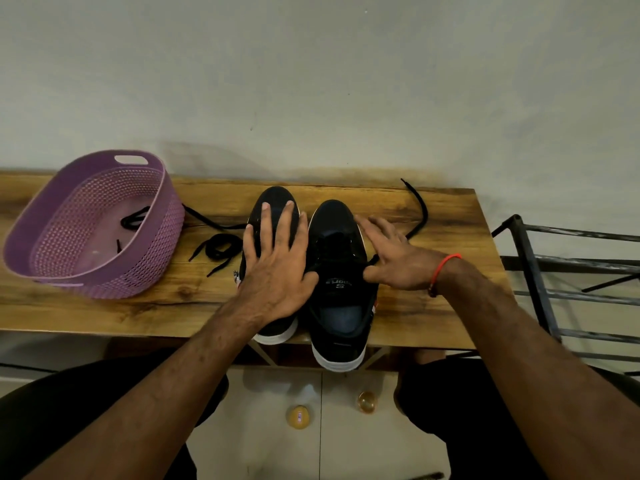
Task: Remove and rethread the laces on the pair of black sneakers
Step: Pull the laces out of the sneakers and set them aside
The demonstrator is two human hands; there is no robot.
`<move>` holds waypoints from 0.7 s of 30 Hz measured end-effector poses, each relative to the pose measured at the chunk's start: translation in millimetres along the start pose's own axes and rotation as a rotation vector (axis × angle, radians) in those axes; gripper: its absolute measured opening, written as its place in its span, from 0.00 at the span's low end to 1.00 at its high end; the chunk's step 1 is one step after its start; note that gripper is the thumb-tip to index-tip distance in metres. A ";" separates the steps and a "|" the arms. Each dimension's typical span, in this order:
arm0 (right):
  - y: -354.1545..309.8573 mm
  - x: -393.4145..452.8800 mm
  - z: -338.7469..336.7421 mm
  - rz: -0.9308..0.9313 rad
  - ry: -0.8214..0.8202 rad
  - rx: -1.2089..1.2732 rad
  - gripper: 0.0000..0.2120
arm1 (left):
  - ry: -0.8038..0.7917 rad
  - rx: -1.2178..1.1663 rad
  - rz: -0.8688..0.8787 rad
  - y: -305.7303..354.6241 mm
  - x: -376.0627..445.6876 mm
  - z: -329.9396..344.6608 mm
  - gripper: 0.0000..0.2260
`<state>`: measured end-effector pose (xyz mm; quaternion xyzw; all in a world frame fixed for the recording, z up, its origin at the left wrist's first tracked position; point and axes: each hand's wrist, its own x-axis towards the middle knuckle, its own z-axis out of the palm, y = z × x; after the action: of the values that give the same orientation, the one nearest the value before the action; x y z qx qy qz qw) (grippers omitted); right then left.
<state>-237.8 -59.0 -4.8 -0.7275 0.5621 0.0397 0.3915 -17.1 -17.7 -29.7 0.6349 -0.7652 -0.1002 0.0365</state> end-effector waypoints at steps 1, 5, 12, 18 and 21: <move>-1.7 1.1 1.5 -0.006 0.012 -0.004 0.48 | -0.008 0.007 0.018 0.1 -0.7 -0.1 0.44; -7.3 -0.7 1.1 -0.094 0.057 -0.022 0.39 | 0.016 -0.053 0.073 0.9 -0.9 -2.6 0.45; -8.1 -3.9 -7.1 -0.165 -0.001 -0.014 0.26 | 0.183 -0.092 0.162 11.5 -2.9 -5.0 0.16; -12.8 -5.6 -7.7 -0.171 -0.013 -0.083 0.25 | 0.191 -0.106 0.139 9.8 -4.3 -11.1 0.09; -10.7 -6.0 -9.0 -0.158 -0.020 -0.051 0.23 | 0.164 -0.215 0.095 6.5 -1.0 -17.5 0.08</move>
<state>-234.3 -59.2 10.1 -0.7788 0.4979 0.0305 0.3803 -20.0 -17.5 -11.2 0.5966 -0.7736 -0.1276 0.1714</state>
